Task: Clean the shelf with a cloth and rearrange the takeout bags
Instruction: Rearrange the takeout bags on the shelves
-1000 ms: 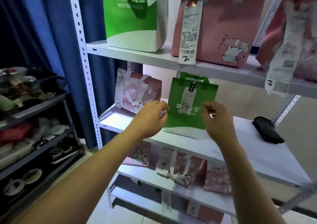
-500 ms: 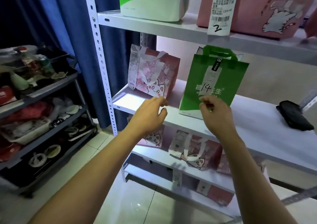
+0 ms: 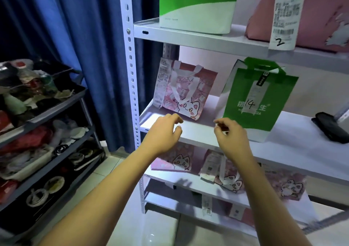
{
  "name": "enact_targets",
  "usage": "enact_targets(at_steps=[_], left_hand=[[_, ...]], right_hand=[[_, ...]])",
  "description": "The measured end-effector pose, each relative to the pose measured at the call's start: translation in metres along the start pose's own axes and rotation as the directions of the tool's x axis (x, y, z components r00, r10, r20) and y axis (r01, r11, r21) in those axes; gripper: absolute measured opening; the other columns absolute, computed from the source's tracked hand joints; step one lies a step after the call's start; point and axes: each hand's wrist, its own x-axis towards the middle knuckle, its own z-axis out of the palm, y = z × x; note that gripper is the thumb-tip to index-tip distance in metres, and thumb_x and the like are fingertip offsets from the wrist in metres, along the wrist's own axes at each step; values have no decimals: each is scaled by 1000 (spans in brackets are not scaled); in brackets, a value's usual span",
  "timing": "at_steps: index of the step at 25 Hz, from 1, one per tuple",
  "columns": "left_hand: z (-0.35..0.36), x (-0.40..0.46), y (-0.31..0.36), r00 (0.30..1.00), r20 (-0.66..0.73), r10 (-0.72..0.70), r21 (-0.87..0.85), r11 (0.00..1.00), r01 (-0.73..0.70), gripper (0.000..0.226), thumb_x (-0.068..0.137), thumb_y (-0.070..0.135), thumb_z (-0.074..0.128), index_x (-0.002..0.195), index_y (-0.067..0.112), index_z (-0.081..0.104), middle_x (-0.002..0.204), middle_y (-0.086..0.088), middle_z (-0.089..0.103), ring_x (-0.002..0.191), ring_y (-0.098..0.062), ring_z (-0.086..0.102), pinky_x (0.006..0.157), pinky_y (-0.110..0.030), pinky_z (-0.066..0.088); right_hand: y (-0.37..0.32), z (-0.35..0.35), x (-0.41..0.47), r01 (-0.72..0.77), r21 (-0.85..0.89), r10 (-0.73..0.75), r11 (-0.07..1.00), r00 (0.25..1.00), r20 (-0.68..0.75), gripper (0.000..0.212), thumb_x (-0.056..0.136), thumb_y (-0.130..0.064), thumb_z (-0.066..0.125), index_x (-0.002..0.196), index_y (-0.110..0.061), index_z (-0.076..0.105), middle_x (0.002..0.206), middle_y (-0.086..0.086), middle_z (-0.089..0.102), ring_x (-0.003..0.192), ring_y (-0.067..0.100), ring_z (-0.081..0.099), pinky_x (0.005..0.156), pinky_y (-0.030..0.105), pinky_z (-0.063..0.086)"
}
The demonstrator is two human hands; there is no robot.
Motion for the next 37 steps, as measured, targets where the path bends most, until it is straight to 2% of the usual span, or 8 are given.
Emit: enact_targets(at_steps=[10, 15, 18, 21, 23, 26, 30, 37], left_hand=[[-24, 93, -39, 983, -130, -128, 29, 991, 133, 50, 97, 20, 47, 146, 13, 36, 149, -9, 38, 125, -33, 45, 106, -46, 38], [-9, 143, -63, 946, -144, -291, 80, 949, 304, 19, 94, 20, 49, 101, 3, 46, 110, -18, 50, 102, -38, 50, 90, -48, 45], [4, 166, -83, 907, -98, -409, 49, 909, 415, 39, 92, 21, 48, 116, -10, 54, 110, -28, 60, 101, -42, 53, 88, -44, 48], [12, 176, -94, 870, -81, -487, -155, 868, 472, 72, 85, 20, 53, 149, -2, 27, 109, -20, 62, 95, -42, 62, 84, -43, 53], [17, 179, -100, 861, -73, -503, -285, 838, 465, 77, 84, 16, 54, 153, 7, 22, 118, -12, 60, 101, -39, 63, 88, -45, 55], [21, 187, -110, 858, -64, -509, -398, 802, 446, 70, 89, 5, 57, 152, 9, 27, 116, -1, 53, 108, -29, 60, 91, -36, 52], [19, 186, -110, 867, -89, -490, -436, 802, 408, 51, 89, 9, 59, 138, 13, 45, 128, -8, 62, 108, -30, 62, 92, -34, 52], [1, 124, -78, 880, -186, -437, -324, 873, 365, 22, 97, 13, 41, 117, 10, 49, 112, -13, 59, 95, -32, 59, 81, -40, 47]], right_hand=[[-22, 45, 76, -55, 87, 57, 995, 998, -27, 42, 98, -24, 57, 139, -22, 55, 115, -11, 53, 104, 11, 54, 93, 27, 43], [-7, 75, 119, -166, 123, 170, 978, 985, -20, 41, 97, -24, 56, 136, -13, 50, 115, 5, 60, 88, 19, 63, 81, 38, 57], [4, 89, 132, -195, 176, 199, 965, 980, -2, 68, 95, -22, 58, 155, -30, 26, 114, 2, 61, 77, 19, 68, 65, 37, 61], [12, 99, 140, -216, 241, 220, 946, 975, 14, 80, 95, -22, 60, 156, -45, 13, 131, -1, 57, 79, -2, 63, 58, 14, 52], [17, 102, 143, -204, 299, 215, 932, 977, -3, 81, 95, -19, 62, 153, -50, 16, 135, -2, 58, 84, -7, 60, 64, 18, 57], [20, 105, 144, -205, 345, 221, 916, 975, -6, 79, 93, -16, 64, 150, -51, 21, 128, -5, 62, 89, 5, 66, 74, 36, 63], [19, 100, 135, -213, 378, 236, 901, 972, -14, 71, 94, -14, 62, 147, -46, 29, 100, -19, 62, 75, -6, 65, 53, 9, 50], [13, 82, 91, -256, 356, 289, 899, 957, -42, 63, 99, -24, 60, 153, -34, 29, 127, 0, 59, 91, 0, 59, 57, 7, 46]])
